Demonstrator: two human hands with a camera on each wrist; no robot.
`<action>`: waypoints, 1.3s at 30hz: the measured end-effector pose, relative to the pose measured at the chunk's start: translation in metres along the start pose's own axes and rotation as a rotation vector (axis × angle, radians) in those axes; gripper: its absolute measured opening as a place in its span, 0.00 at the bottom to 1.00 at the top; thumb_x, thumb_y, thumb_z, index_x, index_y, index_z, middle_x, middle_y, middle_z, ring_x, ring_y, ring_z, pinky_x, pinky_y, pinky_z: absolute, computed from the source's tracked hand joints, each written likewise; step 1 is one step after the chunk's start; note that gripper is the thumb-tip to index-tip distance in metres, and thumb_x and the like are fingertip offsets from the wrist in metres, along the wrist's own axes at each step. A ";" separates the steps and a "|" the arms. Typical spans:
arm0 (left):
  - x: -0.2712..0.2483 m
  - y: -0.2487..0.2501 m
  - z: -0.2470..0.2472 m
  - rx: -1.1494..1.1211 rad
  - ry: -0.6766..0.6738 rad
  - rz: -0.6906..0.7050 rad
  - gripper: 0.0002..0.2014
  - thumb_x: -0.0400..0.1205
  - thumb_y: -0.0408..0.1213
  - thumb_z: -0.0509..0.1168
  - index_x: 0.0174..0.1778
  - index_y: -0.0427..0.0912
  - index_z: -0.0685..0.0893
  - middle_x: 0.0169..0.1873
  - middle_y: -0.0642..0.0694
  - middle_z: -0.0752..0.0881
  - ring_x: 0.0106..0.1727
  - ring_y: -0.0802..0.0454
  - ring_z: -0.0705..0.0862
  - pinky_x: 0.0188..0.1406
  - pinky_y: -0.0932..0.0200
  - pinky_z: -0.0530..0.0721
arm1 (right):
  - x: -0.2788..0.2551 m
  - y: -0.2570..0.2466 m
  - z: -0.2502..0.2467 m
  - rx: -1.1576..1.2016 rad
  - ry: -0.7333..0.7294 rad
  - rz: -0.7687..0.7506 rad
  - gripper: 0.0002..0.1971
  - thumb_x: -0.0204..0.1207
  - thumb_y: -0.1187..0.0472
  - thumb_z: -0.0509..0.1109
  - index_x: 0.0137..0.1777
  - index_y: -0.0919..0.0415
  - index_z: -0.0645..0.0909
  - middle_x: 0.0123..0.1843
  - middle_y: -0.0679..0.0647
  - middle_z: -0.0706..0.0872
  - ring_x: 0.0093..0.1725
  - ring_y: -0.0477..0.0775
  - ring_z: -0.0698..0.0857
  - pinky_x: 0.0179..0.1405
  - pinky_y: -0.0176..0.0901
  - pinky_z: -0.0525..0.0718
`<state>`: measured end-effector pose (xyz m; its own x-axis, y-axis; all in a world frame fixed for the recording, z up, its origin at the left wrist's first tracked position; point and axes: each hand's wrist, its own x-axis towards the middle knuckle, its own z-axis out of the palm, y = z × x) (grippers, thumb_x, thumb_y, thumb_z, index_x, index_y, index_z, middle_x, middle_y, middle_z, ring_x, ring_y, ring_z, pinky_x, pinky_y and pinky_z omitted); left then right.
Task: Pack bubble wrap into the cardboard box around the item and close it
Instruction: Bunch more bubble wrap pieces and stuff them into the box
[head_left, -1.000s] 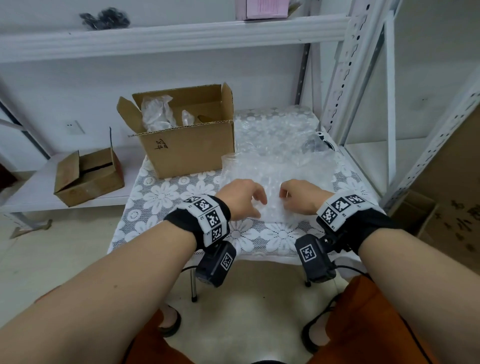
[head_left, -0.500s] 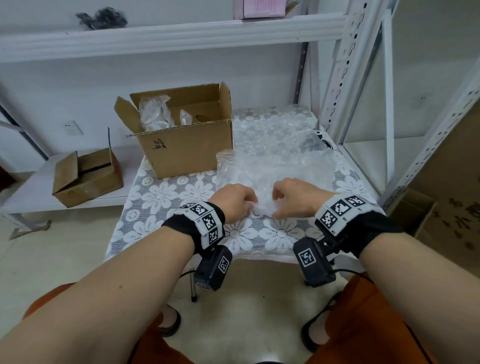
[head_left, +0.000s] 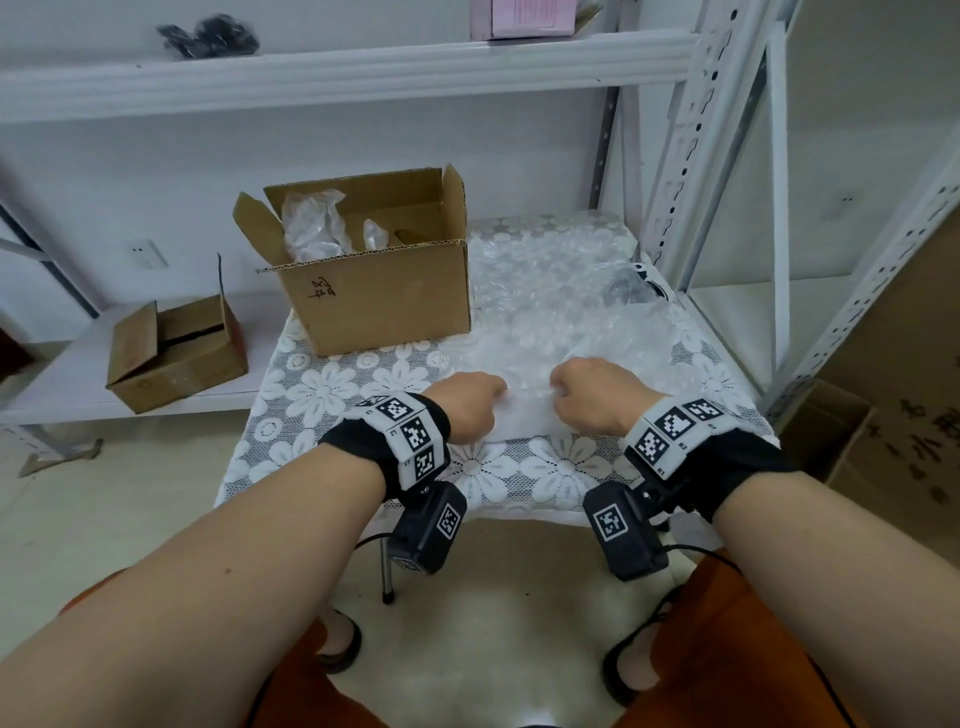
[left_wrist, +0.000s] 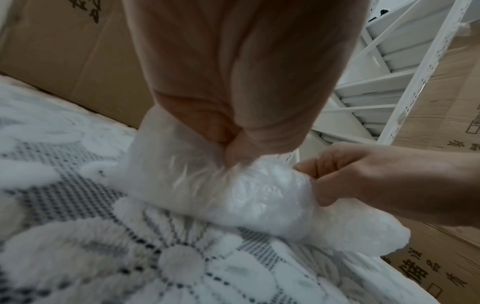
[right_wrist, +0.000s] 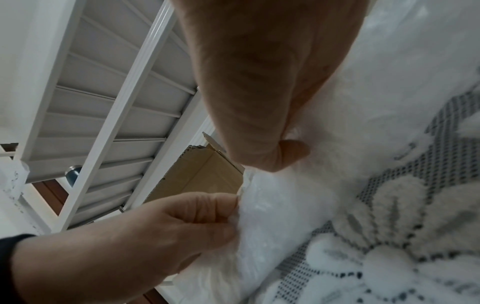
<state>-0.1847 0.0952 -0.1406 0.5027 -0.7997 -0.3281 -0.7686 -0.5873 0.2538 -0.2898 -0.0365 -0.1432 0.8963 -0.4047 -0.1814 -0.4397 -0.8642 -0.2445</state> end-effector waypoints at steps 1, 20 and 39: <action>0.000 0.000 -0.001 0.016 -0.021 -0.004 0.23 0.83 0.25 0.50 0.75 0.42 0.71 0.71 0.41 0.76 0.69 0.43 0.76 0.62 0.54 0.74 | 0.000 0.000 0.001 0.012 -0.008 -0.001 0.10 0.74 0.68 0.57 0.47 0.63 0.80 0.50 0.59 0.85 0.52 0.62 0.83 0.45 0.45 0.77; 0.003 0.001 0.014 -0.096 0.160 0.172 0.17 0.74 0.40 0.75 0.58 0.48 0.83 0.53 0.53 0.83 0.53 0.56 0.81 0.53 0.62 0.79 | 0.004 0.012 0.006 0.025 0.205 -0.017 0.14 0.73 0.76 0.60 0.49 0.60 0.81 0.55 0.58 0.80 0.59 0.58 0.76 0.53 0.45 0.77; 0.012 -0.001 0.002 -0.063 0.209 0.029 0.09 0.83 0.36 0.61 0.58 0.45 0.80 0.57 0.46 0.83 0.58 0.48 0.80 0.53 0.57 0.77 | -0.006 0.011 -0.010 0.105 -0.089 -0.006 0.18 0.80 0.58 0.61 0.70 0.60 0.71 0.67 0.58 0.79 0.62 0.57 0.78 0.54 0.42 0.73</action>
<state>-0.1785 0.0865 -0.1464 0.5569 -0.8210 -0.1259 -0.7609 -0.5651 0.3189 -0.2991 -0.0462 -0.1354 0.8923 -0.3677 -0.2620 -0.4423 -0.8284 -0.3437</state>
